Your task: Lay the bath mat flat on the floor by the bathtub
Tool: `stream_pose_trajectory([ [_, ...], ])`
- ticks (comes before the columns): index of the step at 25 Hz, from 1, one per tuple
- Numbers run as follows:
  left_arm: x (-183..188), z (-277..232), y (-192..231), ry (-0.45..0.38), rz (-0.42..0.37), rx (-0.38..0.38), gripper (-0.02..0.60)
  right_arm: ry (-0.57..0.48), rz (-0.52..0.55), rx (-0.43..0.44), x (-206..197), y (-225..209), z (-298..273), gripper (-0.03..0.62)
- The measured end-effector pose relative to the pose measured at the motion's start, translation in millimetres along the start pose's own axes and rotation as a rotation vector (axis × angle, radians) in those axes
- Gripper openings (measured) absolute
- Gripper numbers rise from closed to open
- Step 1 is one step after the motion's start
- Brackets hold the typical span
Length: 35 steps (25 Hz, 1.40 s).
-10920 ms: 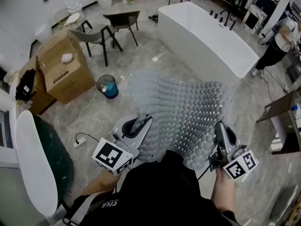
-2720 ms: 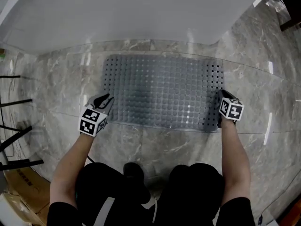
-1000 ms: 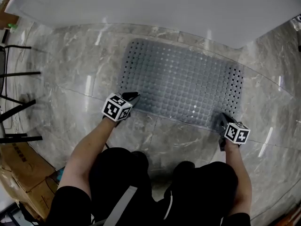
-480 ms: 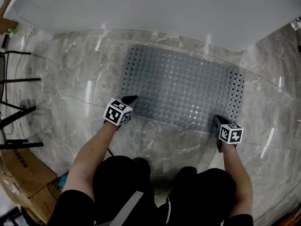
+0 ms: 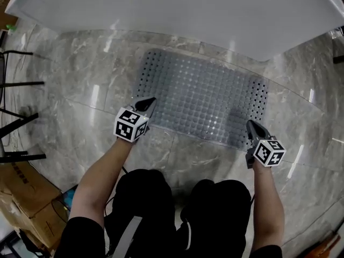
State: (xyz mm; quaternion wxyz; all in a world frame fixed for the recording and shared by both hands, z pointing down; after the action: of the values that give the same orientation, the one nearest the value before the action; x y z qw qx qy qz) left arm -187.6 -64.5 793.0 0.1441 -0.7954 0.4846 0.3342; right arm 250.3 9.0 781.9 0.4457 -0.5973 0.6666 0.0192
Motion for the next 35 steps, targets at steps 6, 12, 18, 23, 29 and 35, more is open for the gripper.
stream_pose_trajectory([
  [6,118.4,134.0,-34.2,-0.161,0.055,0.003,0.006,-0.099,0.049,0.064,95.2,106.4,86.5,0.000],
  [12,216.9,291.9,-64.8,-0.238,0.052,0.019,0.006,-0.126,0.093,0.096,189.5,228.0,191.0,0.000],
  [18,284.6,410.7,-99.8,-0.291,0.070,0.005,0.006,-0.159,0.141,0.154,266.6,326.1,263.1,0.000],
  [23,324.9,492.1,-113.9,-0.341,0.063,0.016,0.006,-0.194,0.176,0.185,313.1,391.8,311.3,0.000],
  [29,358.2,564.0,-120.7,-0.394,0.136,0.015,0.006,-0.241,0.216,0.210,341.7,452.1,359.5,0.000],
  [35,382.1,619.9,-139.2,-0.425,0.125,0.018,0.006,-0.293,0.227,0.226,359.1,494.4,409.1,0.000],
])
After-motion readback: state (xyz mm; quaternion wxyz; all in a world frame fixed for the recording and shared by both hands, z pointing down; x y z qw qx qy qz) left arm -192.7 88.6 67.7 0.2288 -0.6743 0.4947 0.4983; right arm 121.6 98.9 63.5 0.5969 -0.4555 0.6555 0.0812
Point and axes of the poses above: the fingertips, and each gripper's own axes: z backward along the fingers, y to its left, x out of its top, the point moved 7 cm from there along z, backward along the fingers, and after that the axes turned 10 degrees about x, right-handed, at the moved point
